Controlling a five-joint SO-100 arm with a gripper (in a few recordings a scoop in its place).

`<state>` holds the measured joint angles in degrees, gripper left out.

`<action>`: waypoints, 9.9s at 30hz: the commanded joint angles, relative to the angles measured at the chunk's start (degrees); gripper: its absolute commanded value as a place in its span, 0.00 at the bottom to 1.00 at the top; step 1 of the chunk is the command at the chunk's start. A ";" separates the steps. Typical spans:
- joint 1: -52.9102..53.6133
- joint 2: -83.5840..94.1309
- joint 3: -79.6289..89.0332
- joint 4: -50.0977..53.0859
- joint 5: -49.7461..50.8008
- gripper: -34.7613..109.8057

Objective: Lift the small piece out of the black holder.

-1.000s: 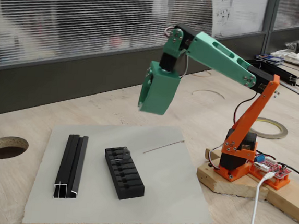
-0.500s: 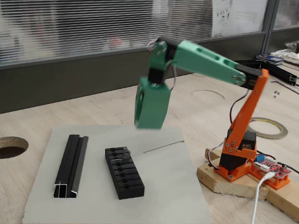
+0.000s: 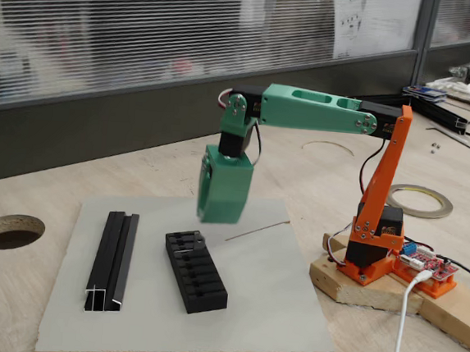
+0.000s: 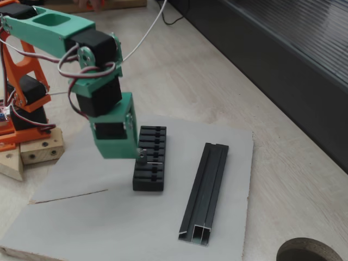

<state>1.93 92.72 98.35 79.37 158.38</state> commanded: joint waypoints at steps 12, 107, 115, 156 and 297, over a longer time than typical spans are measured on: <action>0.00 11.69 2.37 -1.14 0.09 0.34; -8.88 2.20 7.29 -8.09 0.26 0.48; -8.88 2.20 7.21 -8.26 0.26 0.48; -8.96 2.90 8.00 -11.69 0.44 0.48; 0.79 46.58 6.94 -10.46 0.88 0.27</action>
<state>1.85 134.91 106.44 68.20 158.64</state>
